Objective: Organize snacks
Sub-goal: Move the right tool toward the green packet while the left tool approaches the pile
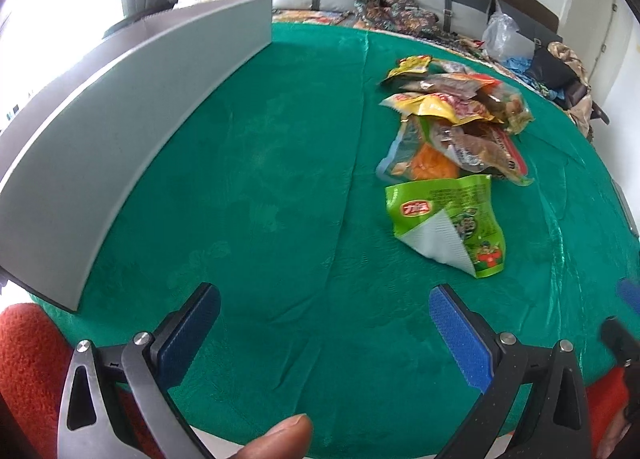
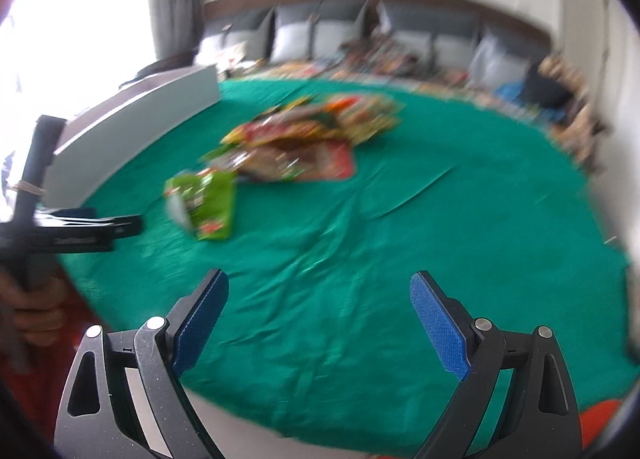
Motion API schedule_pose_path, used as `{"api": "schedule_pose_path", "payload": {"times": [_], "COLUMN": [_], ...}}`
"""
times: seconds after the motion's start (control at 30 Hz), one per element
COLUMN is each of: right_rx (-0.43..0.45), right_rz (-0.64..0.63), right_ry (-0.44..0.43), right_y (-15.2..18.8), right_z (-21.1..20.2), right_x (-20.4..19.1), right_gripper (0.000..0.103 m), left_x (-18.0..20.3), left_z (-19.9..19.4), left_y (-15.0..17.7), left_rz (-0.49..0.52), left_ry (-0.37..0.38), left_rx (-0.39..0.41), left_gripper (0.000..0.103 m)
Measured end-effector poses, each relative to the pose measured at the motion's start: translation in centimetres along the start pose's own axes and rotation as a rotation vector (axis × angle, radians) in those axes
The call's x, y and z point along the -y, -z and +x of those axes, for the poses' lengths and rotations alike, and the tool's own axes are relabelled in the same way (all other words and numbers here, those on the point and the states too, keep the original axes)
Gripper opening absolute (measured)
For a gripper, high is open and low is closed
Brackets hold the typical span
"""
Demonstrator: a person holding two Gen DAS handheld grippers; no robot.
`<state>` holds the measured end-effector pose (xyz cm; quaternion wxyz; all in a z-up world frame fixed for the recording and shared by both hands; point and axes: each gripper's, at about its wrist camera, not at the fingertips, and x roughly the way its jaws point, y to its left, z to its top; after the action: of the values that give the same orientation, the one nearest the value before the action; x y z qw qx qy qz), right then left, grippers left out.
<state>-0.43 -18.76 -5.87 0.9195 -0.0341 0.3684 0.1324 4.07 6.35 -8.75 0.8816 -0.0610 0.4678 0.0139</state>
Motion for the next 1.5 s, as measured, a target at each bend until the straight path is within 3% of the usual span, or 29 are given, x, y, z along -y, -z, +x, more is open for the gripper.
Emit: {"api": "schedule_pose_path", "payload": {"times": [0.1, 0.27, 0.4, 0.53, 0.63, 0.83, 1.13, 1.27, 1.5], "right_rx": [-0.091, -0.222, -0.239, -0.269, -0.259, -0.251, -0.180, -0.155, -0.149], "right_rz": [0.035, 0.033, -0.103, -0.207, -0.267, -0.091, 0.112, 0.156, 0.157], "right_ry": [-0.096, -0.204, -0.193, -0.188, -0.126, 0.002, 0.191, 0.218, 0.218], "right_y": [-1.0, -4.4, -6.4, -6.8, -6.3, -4.9, -2.6, -2.3, -3.1], "right_z": [2.8, 8.8, 11.9, 13.5, 13.4, 10.8, 7.3, 6.4, 7.2], "right_x": [-0.4, -3.5, -7.8, -11.7, -12.9, -8.4, 2.3, 5.3, 6.1], "right_gripper": [0.094, 0.094, 0.094, 0.094, 0.094, 0.094, 0.094, 0.095, 0.096], "left_x": [-0.7, -2.6, -5.0, -6.4, -6.3, -4.3, -0.8, 0.4, 0.8], "left_z": [-0.3, -3.4, -5.2, -4.9, -4.4, -3.9, 0.3, 2.2, 2.4], "left_y": [-0.1, -0.7, -0.9, -1.1, -1.0, -0.7, -0.2, -0.3, -0.4], "left_rz": [-0.024, -0.078, -0.138, -0.190, -0.184, -0.090, 0.028, 0.077, 0.098], "left_ry": [-0.006, -0.031, -0.081, -0.095, -0.101, -0.106, -0.051, -0.054, -0.051], "left_rx": [0.006, 0.104, 0.166, 0.152, 0.133, 0.116, -0.024, -0.064, -0.032], "left_gripper": [0.103, 0.103, 0.103, 0.103, 0.103, 0.103, 0.103, 0.103, 0.103]}}
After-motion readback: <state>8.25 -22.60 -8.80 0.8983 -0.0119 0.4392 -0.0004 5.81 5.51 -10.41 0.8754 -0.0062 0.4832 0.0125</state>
